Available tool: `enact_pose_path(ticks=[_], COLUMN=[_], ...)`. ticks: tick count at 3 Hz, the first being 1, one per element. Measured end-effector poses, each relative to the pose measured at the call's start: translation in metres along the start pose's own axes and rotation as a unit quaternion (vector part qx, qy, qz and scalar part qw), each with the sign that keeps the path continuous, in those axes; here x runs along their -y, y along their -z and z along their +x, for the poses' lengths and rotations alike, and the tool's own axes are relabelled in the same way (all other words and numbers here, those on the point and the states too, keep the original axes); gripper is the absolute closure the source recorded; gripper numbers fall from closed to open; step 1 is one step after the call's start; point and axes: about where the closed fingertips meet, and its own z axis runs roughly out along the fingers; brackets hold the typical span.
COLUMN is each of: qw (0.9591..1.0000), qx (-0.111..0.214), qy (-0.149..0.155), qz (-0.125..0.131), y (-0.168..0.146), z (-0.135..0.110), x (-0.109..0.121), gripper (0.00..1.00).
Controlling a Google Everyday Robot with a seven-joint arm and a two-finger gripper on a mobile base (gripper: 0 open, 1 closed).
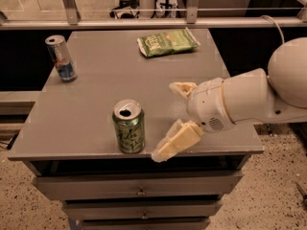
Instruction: Knock green can over
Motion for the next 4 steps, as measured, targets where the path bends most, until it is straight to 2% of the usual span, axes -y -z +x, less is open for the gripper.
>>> enact_pose_path(ticks=[2,3,4], qw=[0.9977,0.9959,0.9949], qx=[0.067,0.090,0.098], qy=[0.003,-0.008,-0.018], qz=[-0.010,-0.013,-0.011], y=[-0.044,-0.074,-0.091], z=[-0.028,-0.039,-0.048], x=[-0.003,0.004,0.014], gripper=[0.00,0.00,0.00])
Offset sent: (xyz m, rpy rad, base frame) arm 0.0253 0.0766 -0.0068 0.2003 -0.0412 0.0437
